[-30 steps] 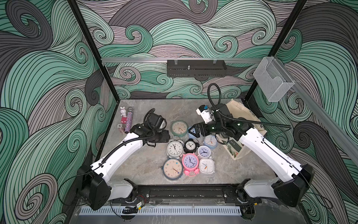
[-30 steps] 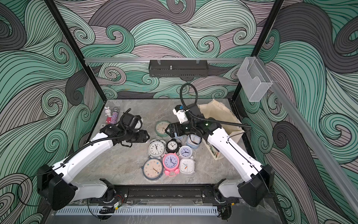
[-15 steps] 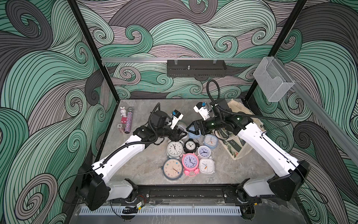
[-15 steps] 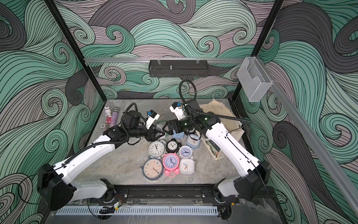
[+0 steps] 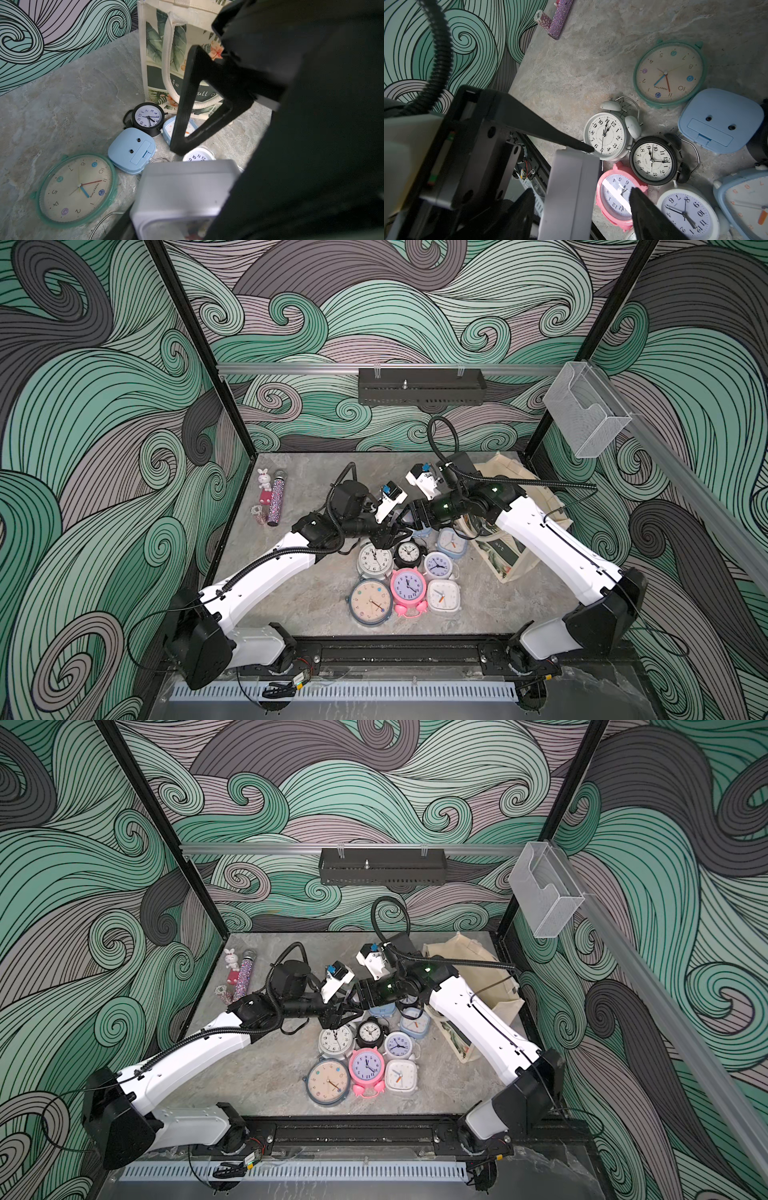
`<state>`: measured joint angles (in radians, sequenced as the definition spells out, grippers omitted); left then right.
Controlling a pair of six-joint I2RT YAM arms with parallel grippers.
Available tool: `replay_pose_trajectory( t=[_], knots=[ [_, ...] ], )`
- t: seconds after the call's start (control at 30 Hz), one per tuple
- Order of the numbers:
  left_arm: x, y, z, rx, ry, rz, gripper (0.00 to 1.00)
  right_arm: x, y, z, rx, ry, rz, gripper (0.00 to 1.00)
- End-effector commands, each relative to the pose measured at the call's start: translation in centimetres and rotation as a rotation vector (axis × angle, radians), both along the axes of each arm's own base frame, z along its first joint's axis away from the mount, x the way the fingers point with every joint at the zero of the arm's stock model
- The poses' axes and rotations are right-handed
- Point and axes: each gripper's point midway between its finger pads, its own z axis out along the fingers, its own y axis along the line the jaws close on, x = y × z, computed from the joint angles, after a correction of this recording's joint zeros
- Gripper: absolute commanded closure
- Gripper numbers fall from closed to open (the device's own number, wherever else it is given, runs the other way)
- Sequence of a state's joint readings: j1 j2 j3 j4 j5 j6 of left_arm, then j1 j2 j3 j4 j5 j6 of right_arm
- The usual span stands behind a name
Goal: Put the alarm clock into the canvas bag
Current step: Place the alarm at the canvas bag.
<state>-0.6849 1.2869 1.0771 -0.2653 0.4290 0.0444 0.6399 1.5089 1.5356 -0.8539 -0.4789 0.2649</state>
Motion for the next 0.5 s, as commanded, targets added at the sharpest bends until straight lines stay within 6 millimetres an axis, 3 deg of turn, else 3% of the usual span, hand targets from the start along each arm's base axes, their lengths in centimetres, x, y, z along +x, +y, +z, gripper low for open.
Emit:
replay_pose_trajectory(
  t=[0.0, 0.47],
  knots=[
    [0.35, -0.17, 1.41, -0.017, -0.075, 0.011, 0.47, -0.46, 0.42, 0.27, 0.009, 0.021, 0.011, 0.35],
    [0.83, 0.44, 1.3, 0.007, -0.106, 0.063, 0.47, -0.96, 0.18, -0.48, 0.012, 0.064, -0.018, 0.66]
  ],
)
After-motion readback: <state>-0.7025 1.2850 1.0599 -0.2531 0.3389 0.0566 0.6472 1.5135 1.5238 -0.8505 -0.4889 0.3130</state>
